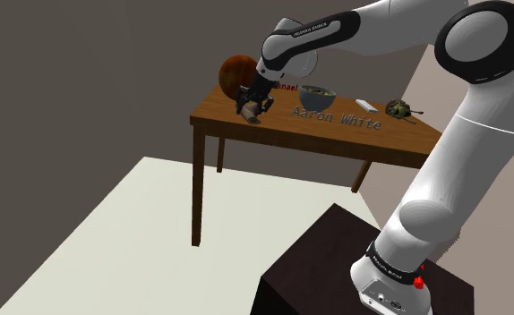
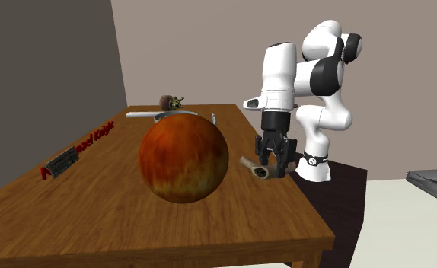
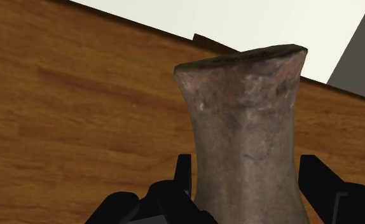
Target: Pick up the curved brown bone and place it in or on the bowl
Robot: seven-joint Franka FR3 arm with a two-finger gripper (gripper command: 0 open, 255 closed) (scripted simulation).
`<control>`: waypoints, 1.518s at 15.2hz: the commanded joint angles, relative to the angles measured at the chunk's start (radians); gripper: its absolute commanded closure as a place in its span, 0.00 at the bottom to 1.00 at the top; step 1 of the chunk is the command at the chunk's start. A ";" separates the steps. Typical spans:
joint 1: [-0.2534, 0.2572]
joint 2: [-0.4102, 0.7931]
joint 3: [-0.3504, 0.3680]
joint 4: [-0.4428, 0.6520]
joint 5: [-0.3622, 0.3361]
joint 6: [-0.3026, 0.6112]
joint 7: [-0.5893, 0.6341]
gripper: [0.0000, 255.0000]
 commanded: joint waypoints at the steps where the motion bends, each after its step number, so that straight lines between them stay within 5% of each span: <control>1: 0.000 0.000 0.000 0.000 0.000 0.000 0.000 1.00; 23: -0.004 -0.042 -0.004 0.193 -0.030 -0.232 0.045 1.00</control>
